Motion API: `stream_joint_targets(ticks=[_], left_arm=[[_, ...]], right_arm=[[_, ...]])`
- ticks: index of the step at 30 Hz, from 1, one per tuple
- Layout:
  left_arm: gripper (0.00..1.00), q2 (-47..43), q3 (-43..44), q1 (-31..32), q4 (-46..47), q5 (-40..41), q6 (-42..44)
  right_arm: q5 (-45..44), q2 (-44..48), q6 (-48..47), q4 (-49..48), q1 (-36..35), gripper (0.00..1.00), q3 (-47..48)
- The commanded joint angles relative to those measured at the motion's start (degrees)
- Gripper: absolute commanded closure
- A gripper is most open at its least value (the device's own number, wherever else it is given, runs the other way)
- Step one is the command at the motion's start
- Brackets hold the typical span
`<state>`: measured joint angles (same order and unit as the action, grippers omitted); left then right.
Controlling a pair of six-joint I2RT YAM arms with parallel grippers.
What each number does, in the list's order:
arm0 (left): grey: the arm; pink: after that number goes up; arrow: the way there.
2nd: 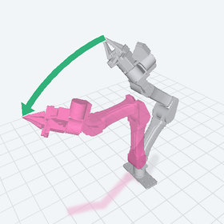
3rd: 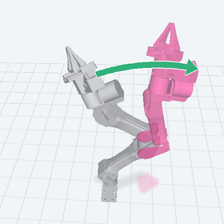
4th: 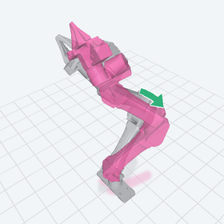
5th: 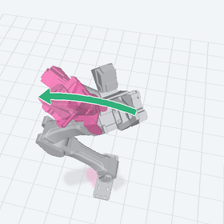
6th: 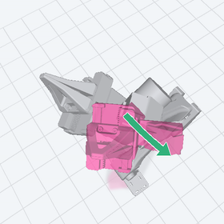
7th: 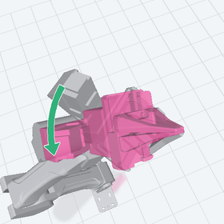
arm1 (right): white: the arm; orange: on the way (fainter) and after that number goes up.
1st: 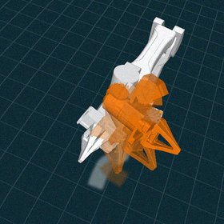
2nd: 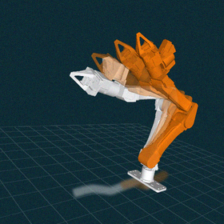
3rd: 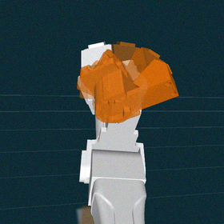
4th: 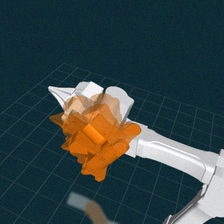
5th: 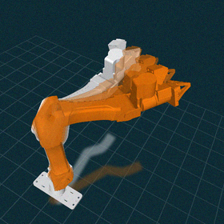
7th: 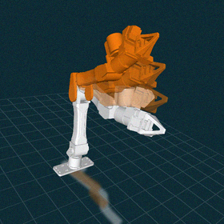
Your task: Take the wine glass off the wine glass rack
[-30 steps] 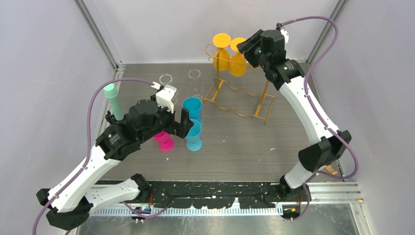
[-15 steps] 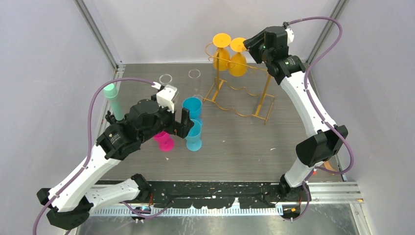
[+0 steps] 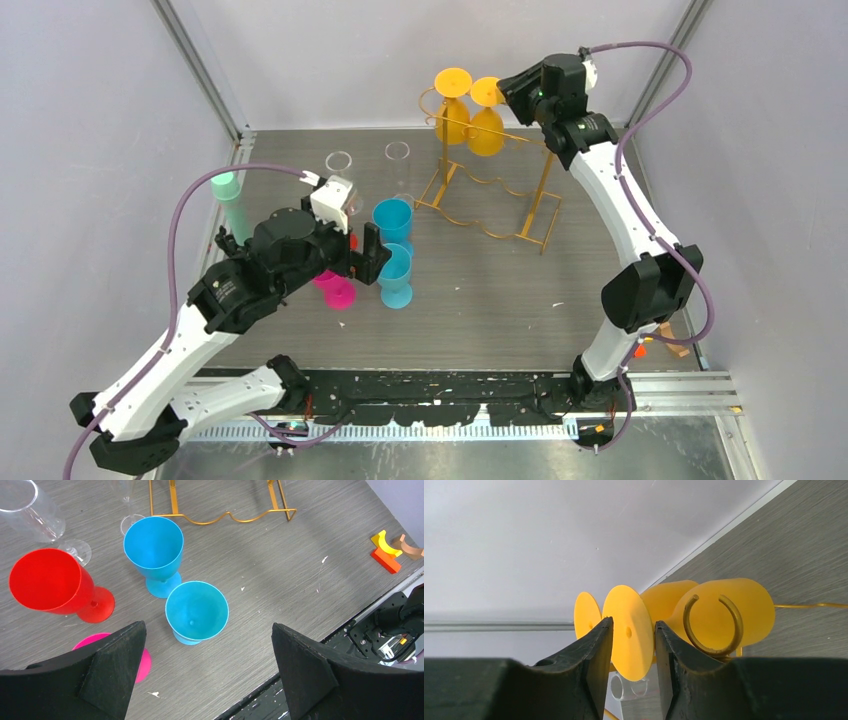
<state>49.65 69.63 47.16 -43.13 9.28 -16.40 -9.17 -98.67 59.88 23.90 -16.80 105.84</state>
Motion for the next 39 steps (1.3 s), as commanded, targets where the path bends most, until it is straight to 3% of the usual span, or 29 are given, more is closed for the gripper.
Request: stream_joint_targets(ticks=[1, 9, 16, 39], left_arm=[[0.00, -1.1, -0.1, 0.0, 1.7, 1.3, -0.6], [0.00, -1.4, 0.0, 0.0, 1.2, 1.5, -0.6], [0.00, -1.6, 0.0, 0.0, 0.9, 1.7, -0.6], [0.00, -0.7, 0.4, 0.0, 0.9, 2.0, -0.4]], right_arm=[[3.0, -0.5, 1.8, -5.8, 0.2, 0.59, -1.3], [7.9, -0.3, 5.2, -12.5, 1.2, 0.67, -5.5], [6.5, 1.3, 4.8, -16.7, 1.5, 0.98, -8.2], [0.1, 4.7, -0.9, -36.5, 1.6, 1.00, -16.3]])
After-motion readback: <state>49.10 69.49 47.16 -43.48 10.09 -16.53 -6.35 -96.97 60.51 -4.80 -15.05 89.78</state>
